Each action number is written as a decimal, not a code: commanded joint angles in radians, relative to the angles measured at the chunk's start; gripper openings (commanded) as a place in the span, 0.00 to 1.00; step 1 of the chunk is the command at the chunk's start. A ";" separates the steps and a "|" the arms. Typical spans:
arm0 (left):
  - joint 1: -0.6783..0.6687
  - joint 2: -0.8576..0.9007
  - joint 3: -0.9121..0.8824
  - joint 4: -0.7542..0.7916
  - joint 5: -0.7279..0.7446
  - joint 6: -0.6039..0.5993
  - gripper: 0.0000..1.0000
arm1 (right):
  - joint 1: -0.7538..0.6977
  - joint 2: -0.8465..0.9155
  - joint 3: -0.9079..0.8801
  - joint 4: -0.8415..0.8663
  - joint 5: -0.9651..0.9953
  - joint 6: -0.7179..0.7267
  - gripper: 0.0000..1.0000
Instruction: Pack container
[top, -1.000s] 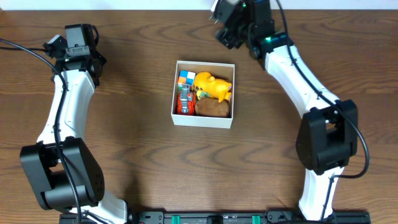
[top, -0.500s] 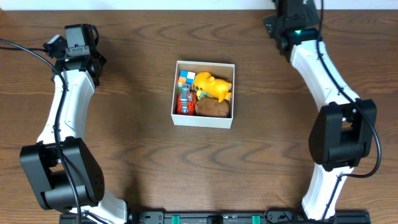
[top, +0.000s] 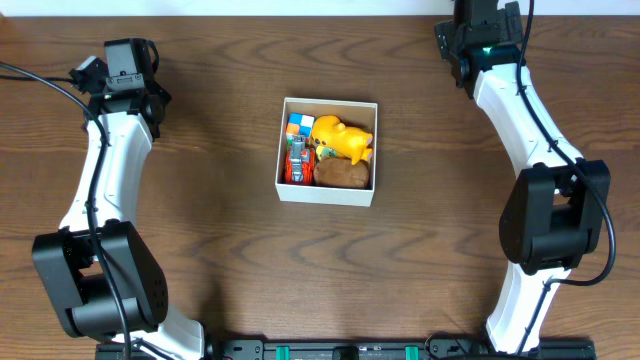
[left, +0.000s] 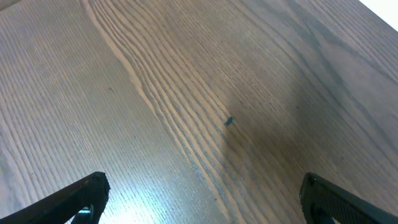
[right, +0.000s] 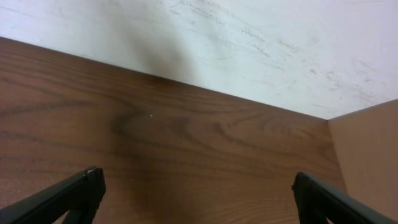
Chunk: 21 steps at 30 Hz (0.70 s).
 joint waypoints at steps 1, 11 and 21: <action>0.002 -0.025 0.023 -0.003 -0.020 0.013 0.98 | -0.002 -0.039 0.013 -0.002 0.017 0.020 0.99; 0.002 -0.025 0.023 -0.003 -0.020 0.013 0.98 | -0.002 -0.039 0.013 -0.002 0.017 0.020 0.99; 0.002 -0.025 0.023 -0.003 -0.021 0.013 0.98 | -0.002 -0.039 0.013 -0.002 0.017 0.020 0.99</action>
